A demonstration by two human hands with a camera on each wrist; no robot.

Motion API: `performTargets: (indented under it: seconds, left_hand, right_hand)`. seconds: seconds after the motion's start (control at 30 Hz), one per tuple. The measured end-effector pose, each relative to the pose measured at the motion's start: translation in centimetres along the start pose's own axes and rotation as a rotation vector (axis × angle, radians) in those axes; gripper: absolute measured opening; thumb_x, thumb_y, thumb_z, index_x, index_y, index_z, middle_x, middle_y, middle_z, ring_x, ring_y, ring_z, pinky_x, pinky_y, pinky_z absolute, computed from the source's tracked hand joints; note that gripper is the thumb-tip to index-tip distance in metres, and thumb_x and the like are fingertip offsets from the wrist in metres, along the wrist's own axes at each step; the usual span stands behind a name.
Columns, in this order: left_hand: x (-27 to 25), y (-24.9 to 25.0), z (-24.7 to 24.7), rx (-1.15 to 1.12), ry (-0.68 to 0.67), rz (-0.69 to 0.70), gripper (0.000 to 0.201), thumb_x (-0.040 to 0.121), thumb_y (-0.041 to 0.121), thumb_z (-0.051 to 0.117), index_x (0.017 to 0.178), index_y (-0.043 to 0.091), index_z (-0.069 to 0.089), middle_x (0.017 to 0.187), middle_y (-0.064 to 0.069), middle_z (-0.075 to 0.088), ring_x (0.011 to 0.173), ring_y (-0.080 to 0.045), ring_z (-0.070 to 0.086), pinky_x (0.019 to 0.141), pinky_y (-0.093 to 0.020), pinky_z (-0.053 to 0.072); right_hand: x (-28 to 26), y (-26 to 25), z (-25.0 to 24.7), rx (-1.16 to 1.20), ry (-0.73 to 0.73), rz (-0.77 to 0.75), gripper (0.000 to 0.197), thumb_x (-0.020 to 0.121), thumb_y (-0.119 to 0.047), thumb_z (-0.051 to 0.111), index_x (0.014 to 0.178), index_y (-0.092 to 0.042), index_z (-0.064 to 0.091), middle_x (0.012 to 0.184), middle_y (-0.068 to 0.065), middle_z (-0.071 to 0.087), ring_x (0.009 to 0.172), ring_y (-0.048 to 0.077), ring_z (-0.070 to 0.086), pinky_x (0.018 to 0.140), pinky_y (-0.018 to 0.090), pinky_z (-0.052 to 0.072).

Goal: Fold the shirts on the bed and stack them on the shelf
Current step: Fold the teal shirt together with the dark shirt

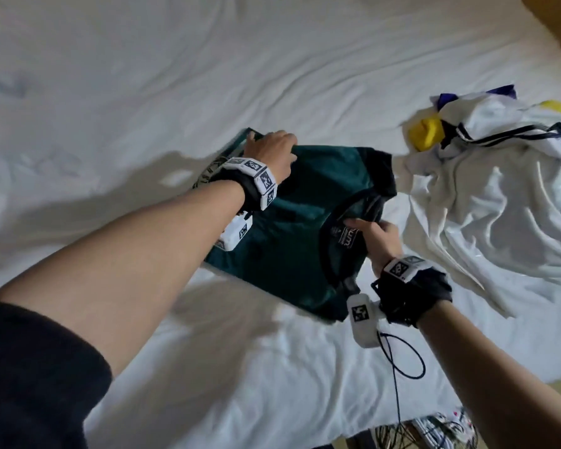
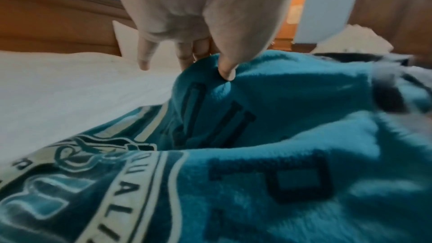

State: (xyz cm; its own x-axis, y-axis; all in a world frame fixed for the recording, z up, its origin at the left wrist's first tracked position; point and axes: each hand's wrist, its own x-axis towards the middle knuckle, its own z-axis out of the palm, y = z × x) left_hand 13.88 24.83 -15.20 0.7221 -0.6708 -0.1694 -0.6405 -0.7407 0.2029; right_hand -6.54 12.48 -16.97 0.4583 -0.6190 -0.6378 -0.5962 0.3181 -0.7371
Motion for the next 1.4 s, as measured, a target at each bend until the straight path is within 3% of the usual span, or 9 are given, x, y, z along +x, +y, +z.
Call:
performTargets:
  seconds: [0.13,0.2,0.3,0.53,0.73,0.83,1.03,1.27,1.4]
  left_hand:
    - [1.2,-0.3,0.3,-0.096,-0.067,-0.113,0.04,0.098,0.028,0.05,0.137,0.02,0.042,0.146,-0.001,0.04,0.136,-0.024,0.037,0.114,-0.056,0.018]
    - [1.1,-1.9,1.4,-0.052,-0.152,-0.159,0.053,0.097,0.021,0.048,0.147,0.022,0.03,0.155,0.001,0.028,0.144,-0.02,0.023,0.116,-0.059,0.009]
    - [0.7,-4.8,2.6,-0.063,-0.17,-0.256,0.06,0.093,0.011,0.046,0.15,0.021,0.027,0.158,0.001,0.023,0.146,-0.021,0.02,0.117,-0.058,0.01]
    - [0.9,-7.9,3.5,-0.132,-0.194,-0.318,0.068,0.092,0.005,0.049,0.152,0.015,0.021,0.162,-0.005,0.011,0.146,-0.03,0.02,0.116,-0.058,0.018]
    - [0.8,-8.6,4.0,-0.157,-0.071,-0.602,0.055,0.092,0.02,0.06,0.137,-0.001,0.037,0.135,-0.025,0.047,0.124,-0.042,0.046,0.101,-0.048,0.042]
    - [0.5,-10.0,4.1,-0.187,-0.072,-0.629,0.036,0.092,0.024,0.06,0.117,-0.002,0.057,0.123,-0.022,0.06,0.112,-0.038,0.057,0.087,-0.038,0.046]
    - [-2.7,-12.6,2.6,-0.377,0.046,-0.613,0.023,0.091,0.022,0.063,0.098,0.002,0.067,0.102,-0.02,0.069,0.084,-0.031,0.058,0.07,-0.029,0.042]
    - [-17.5,-16.6,2.4,-0.581,0.106,-1.055,0.029,0.09,0.024,0.065,0.105,0.0,0.069,0.107,-0.02,0.069,0.09,-0.03,0.063,0.078,-0.029,0.048]
    - [-22.5,-15.6,4.6,-0.525,0.112,-1.116,0.025,0.083,0.021,0.07,0.099,0.002,0.068,0.105,-0.02,0.067,0.092,-0.033,0.064,0.078,-0.032,0.048]
  right_hand:
    - [2.9,-1.0,-2.0,-0.123,0.155,0.002,0.04,0.081,-0.035,0.073,0.113,-0.013,0.064,0.095,0.002,0.063,0.088,0.021,0.058,0.082,0.035,0.053]
    - [2.6,0.6,-2.0,-0.125,0.232,0.073,0.035,0.083,-0.035,0.071,0.102,-0.008,0.06,0.088,0.009,0.055,0.085,0.02,0.05,0.07,0.03,0.045]
    - [0.6,3.6,-1.3,0.019,0.299,0.158,0.055,0.076,-0.041,0.072,0.104,0.004,0.059,0.093,0.01,0.06,0.085,0.022,0.056,0.078,0.034,0.047]
    - [-3.2,8.3,2.1,0.483,0.245,0.466,0.033,0.067,-0.033,0.07,0.091,-0.011,0.065,0.083,0.003,0.07,0.068,0.022,0.066,0.057,0.031,0.05]
    - [-6.3,7.8,7.0,0.719,0.002,0.625,0.018,0.087,-0.027,0.057,0.101,-0.014,0.055,0.067,0.006,0.05,0.067,0.022,0.05,0.073,0.034,0.041]
    - [-7.0,7.3,11.0,0.733,-0.115,0.626,0.019,0.09,-0.023,0.062,0.106,-0.013,0.06,0.09,0.013,0.064,0.083,0.027,0.061,0.076,0.037,0.05]
    - [-6.0,7.5,15.3,0.601,-0.154,0.593,0.008,0.092,-0.005,0.062,0.092,0.003,0.06,0.082,0.016,0.068,0.067,0.028,0.065,0.053,0.033,0.057]
    - [-7.0,8.0,13.7,0.224,-0.263,0.521,0.012,0.085,-0.003,0.067,0.095,0.003,0.063,0.08,0.016,0.067,0.066,0.026,0.064,0.052,0.03,0.054]
    - [-7.1,8.6,12.8,0.144,-0.128,0.44,0.035,0.061,-0.028,0.082,0.087,-0.009,0.07,0.096,0.014,0.073,0.088,0.029,0.068,0.081,0.042,0.057]
